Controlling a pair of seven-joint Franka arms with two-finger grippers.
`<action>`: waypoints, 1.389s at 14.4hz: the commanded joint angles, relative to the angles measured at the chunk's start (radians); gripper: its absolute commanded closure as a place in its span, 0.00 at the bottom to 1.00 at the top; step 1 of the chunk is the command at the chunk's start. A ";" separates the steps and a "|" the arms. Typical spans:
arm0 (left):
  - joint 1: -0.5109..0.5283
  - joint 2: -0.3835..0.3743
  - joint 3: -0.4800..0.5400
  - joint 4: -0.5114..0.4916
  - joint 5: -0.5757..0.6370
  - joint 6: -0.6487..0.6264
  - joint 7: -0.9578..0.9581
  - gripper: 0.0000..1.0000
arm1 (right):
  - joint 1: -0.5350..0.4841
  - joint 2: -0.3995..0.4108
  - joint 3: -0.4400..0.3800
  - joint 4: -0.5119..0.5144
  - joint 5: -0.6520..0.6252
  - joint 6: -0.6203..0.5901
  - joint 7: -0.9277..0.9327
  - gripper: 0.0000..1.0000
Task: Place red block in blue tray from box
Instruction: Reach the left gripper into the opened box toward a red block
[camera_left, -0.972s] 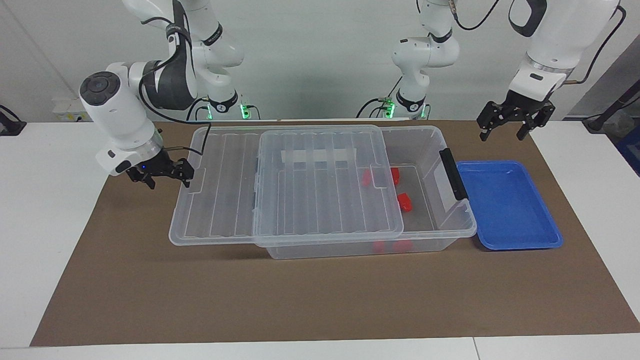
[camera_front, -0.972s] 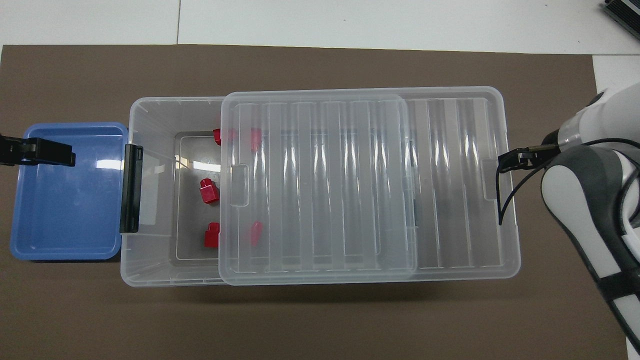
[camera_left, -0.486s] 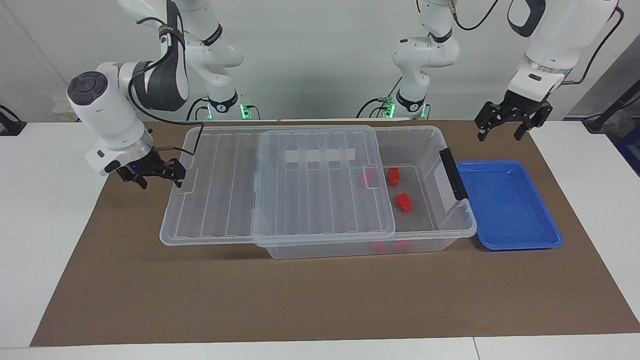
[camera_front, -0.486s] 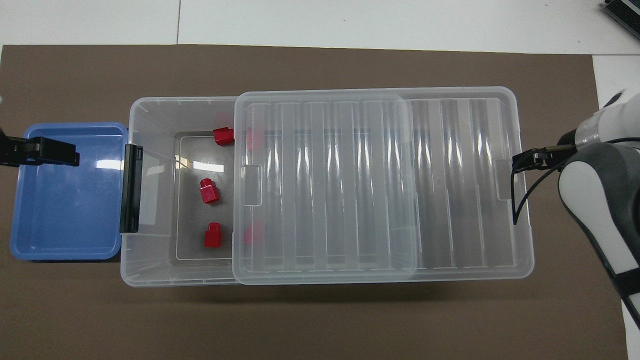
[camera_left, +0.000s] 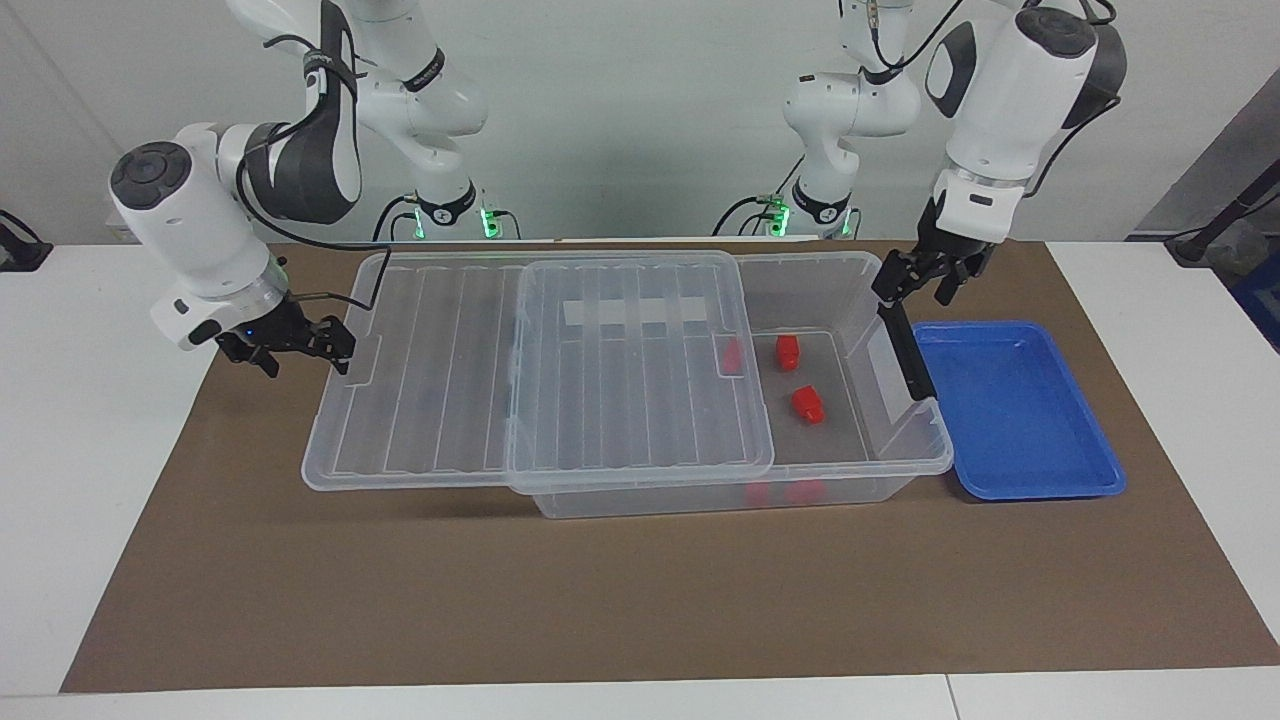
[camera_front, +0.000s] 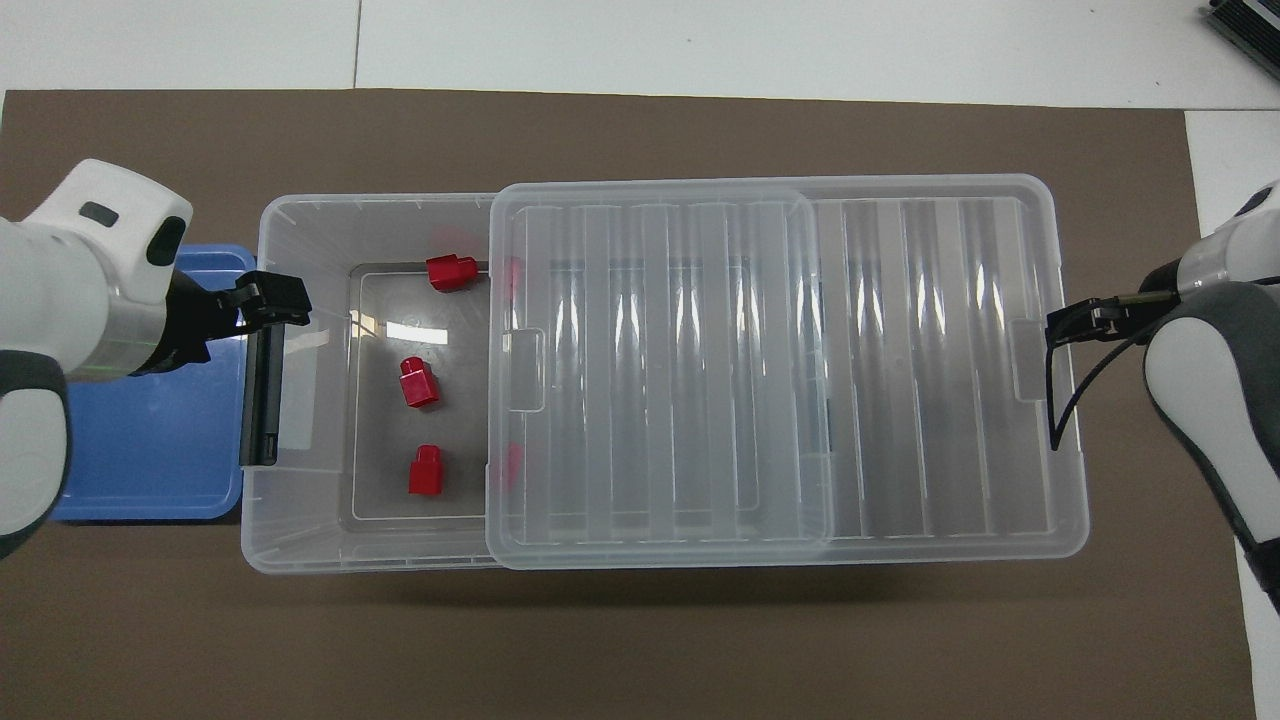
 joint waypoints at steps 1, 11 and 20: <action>-0.052 -0.007 0.010 -0.080 0.046 0.076 -0.035 0.00 | -0.022 -0.027 0.006 -0.034 0.002 0.026 -0.037 0.01; -0.168 0.087 0.010 -0.260 0.120 0.331 -0.021 0.00 | -0.011 -0.029 0.006 0.001 0.002 0.023 -0.020 0.00; -0.136 0.153 0.010 -0.284 0.120 0.417 0.057 0.00 | -0.006 -0.087 0.015 0.142 0.011 -0.152 0.101 0.00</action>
